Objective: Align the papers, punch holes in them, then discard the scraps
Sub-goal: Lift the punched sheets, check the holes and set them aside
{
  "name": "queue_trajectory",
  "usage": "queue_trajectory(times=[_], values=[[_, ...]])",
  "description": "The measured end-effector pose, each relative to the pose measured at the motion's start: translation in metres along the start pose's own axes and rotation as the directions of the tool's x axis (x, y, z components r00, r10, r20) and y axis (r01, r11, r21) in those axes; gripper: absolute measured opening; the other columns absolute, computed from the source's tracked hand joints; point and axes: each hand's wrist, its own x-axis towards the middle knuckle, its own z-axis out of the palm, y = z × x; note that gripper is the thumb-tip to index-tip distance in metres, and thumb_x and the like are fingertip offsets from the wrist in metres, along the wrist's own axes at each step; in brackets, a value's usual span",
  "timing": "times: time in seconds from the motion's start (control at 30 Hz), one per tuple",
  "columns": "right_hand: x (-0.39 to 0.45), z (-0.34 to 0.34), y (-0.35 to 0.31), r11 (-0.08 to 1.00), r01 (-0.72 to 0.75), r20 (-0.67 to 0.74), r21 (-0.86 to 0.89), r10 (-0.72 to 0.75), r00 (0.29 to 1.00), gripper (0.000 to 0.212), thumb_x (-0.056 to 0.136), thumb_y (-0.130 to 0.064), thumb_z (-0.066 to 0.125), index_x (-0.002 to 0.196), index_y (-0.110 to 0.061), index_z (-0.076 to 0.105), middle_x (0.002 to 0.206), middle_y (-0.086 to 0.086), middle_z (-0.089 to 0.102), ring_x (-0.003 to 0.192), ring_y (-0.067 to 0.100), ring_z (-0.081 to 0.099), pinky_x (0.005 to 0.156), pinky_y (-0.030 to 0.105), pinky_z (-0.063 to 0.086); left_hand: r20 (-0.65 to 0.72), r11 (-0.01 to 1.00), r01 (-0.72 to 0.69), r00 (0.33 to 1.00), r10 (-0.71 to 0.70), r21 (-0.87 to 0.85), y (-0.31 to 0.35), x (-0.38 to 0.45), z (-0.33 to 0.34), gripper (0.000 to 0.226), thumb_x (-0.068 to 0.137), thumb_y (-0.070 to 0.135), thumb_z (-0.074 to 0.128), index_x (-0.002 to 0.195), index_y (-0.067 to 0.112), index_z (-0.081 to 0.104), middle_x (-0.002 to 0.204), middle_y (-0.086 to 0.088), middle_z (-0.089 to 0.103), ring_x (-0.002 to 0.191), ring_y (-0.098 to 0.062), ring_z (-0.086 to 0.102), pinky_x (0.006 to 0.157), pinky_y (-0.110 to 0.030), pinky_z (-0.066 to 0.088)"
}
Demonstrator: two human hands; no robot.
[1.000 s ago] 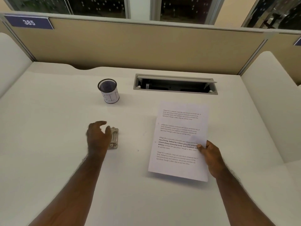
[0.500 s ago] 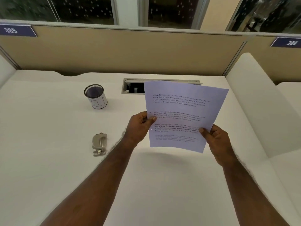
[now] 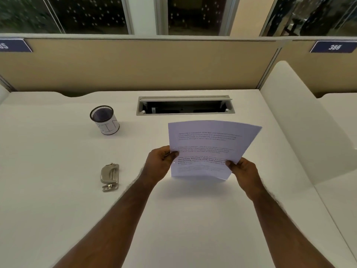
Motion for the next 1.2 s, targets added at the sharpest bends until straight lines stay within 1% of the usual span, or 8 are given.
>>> queue_trajectory(times=[0.1, 0.2, 0.3, 0.47, 0.67, 0.83, 0.97, 1.2], values=[[0.006, -0.003, 0.002, 1.0, 0.0, -0.011, -0.003, 0.0, 1.0, 0.014, 0.09, -0.017, 0.065, 0.102, -0.021, 0.071, 0.102, 0.001, 0.075, 0.095, 0.023, 0.069, 0.087, 0.035, 0.055, 0.002, 0.999, 0.045, 0.999, -0.045, -0.001, 0.006, 0.008, 0.005, 0.021, 0.093, 0.02, 0.06, 0.108, 0.015, 0.074, 0.102, 0.006, 0.075, 0.093, -0.019, 0.071, 0.091, -0.038, 0.056], [0.016, -0.01, -0.006, 1.0, 0.025, -0.033, 0.004, -0.025, 0.999, 0.015, 0.093, -0.014, 0.061, 0.104, -0.021, 0.069, 0.102, 0.003, 0.073, 0.088, 0.018, 0.069, 0.081, 0.03, 0.056, 0.007, 0.991, 0.122, 0.993, -0.122, -0.052, 0.012, 0.024, 0.013, 0.023, 0.086, 0.03, 0.062, 0.098, 0.016, 0.075, 0.096, -0.001, 0.078, 0.088, -0.023, 0.073, 0.086, -0.046, 0.058], [0.034, -0.025, -0.009, 0.998, 0.014, -0.052, -0.066, -0.018, 0.999, 0.017, 0.093, -0.012, 0.059, 0.102, -0.023, 0.068, 0.104, 0.005, 0.073, 0.092, 0.024, 0.068, 0.084, 0.039, 0.056, 0.007, 0.971, 0.212, 0.977, -0.212, -0.113, 0.012, 0.043, 0.026, 0.031, 0.076, 0.038, 0.066, 0.093, 0.013, 0.075, 0.093, -0.006, 0.078, 0.088, -0.03, 0.074, 0.08, -0.053, 0.059], [0.067, -0.049, 0.005, 0.974, -0.12, -0.058, -0.192, 0.111, 0.992, 0.022, 0.091, -0.009, 0.055, 0.104, -0.021, 0.069, 0.105, 0.007, 0.073, 0.099, 0.03, 0.068, 0.089, 0.049, 0.055, 0.035, 0.911, 0.367, 0.93, -0.367, -0.187, 0.013, 0.066, 0.059, 0.017, 0.086, 0.016, 0.065, 0.094, 0.002, 0.07, 0.098, -0.016, 0.075, 0.091, -0.036, 0.073, 0.077, -0.055, 0.06], [0.087, -0.068, 0.026, 0.944, -0.248, -0.142, -0.219, 0.221, 0.965, 0.023, 0.09, -0.008, 0.058, 0.11, -0.008, 0.069, 0.096, 0.006, 0.071, 0.084, 0.024, 0.064, 0.072, 0.034, 0.052, 0.172, 0.817, 0.548, 0.835, -0.522, -0.182, 0.012, 0.088, 0.101, 0.025, 0.091, 0.001, 0.047, 0.103, 0.001, 0.069, 0.108, -0.016, 0.072, 0.095, -0.032, 0.071, 0.084, -0.049, 0.059], [0.095, -0.08, 0.038, 0.928, -0.287, -0.186, -0.237, 0.247, 0.951, 0.022, 0.089, -0.008, 0.058, 0.108, -0.011, 0.07, 0.094, 0.005, 0.069, 0.076, 0.019, 0.06, 0.057, 0.025, 0.041, 0.128, 0.815, 0.549, 0.836, -0.534, -0.185, 0.006, 0.102, 0.124, 0.022, 0.087, -0.005, 0.051, 0.098, -0.002, 0.07, 0.108, -0.019, 0.072, 0.096, -0.036, 0.071, 0.08, -0.048, 0.06], [0.101, -0.082, 0.045, 0.918, -0.295, -0.204, -0.265, 0.246, 0.948, 0.021, 0.089, -0.009, 0.059, 0.105, -0.011, 0.07, 0.097, 0.006, 0.07, 0.081, 0.023, 0.063, 0.069, 0.032, 0.047, 0.079, 0.829, 0.53, 0.848, -0.525, -0.179, 0.002, 0.11, 0.132, 0.02, 0.084, -0.003, 0.056, 0.083, 0.013, 0.068, 0.101, -0.014, 0.075, 0.087, -0.032, 0.074, 0.077, -0.047, 0.062], [0.108, -0.08, 0.052, 0.883, -0.308, -0.234, -0.354, 0.235, 0.943, 0.027, 0.086, -0.017, 0.061, 0.11, -0.016, 0.072, 0.105, 0.004, 0.074, 0.096, 0.029, 0.068, 0.091, 0.046, 0.054, -0.016, 0.851, 0.523, 0.852, -0.524, -0.038, -0.021, 0.125, 0.138, 0.024, 0.073, 0.005, 0.064, 0.096, 0.012, 0.066, 0.099, -0.013, 0.074, 0.08, -0.031, 0.074, 0.07, -0.046, 0.063]])
